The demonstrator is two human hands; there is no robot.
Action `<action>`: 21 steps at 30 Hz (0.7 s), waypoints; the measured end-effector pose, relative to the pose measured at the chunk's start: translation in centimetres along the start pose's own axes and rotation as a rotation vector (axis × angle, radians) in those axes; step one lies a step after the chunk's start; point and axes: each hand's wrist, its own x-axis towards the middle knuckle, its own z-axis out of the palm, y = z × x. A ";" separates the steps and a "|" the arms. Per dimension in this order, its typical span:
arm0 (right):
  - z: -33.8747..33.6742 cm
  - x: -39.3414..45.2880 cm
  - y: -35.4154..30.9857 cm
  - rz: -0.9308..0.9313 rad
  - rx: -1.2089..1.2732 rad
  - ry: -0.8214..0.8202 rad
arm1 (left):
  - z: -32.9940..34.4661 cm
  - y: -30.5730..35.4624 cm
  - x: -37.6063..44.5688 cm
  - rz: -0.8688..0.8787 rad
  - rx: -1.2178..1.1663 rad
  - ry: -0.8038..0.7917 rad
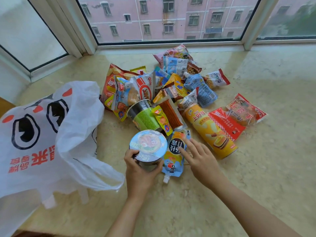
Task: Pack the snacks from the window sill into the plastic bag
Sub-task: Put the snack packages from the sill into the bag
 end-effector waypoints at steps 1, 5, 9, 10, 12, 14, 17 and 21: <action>0.0 0.3 0.4 -0.080 -0.038 -0.017 | 0.0 -0.2 -0.1 0.006 -0.007 0.003; 0.1 2.1 0.7 -0.269 -0.152 -0.113 | 0.4 -0.7 -0.2 0.005 -0.008 0.028; 0.7 3.1 0.7 -0.334 -0.213 -0.120 | 0.7 -1.1 -0.1 -0.045 -0.047 0.025; 0.9 3.1 0.8 -0.344 -0.221 -0.107 | 0.7 -1.1 0.0 -0.053 -0.051 0.017; 1.1 3.2 1.0 -0.356 -0.225 -0.087 | 0.7 -1.0 0.1 -0.075 -0.046 0.001; 1.2 3.5 1.1 -0.372 -0.231 -0.082 | 0.7 -0.8 0.2 -0.089 -0.040 -0.009; 1.2 3.8 0.9 -0.410 -0.238 -0.067 | 0.7 -0.7 0.5 -0.097 -0.018 -0.007; 0.8 4.2 0.5 -0.436 -0.229 0.053 | 0.3 -0.2 0.7 -0.109 -0.018 0.003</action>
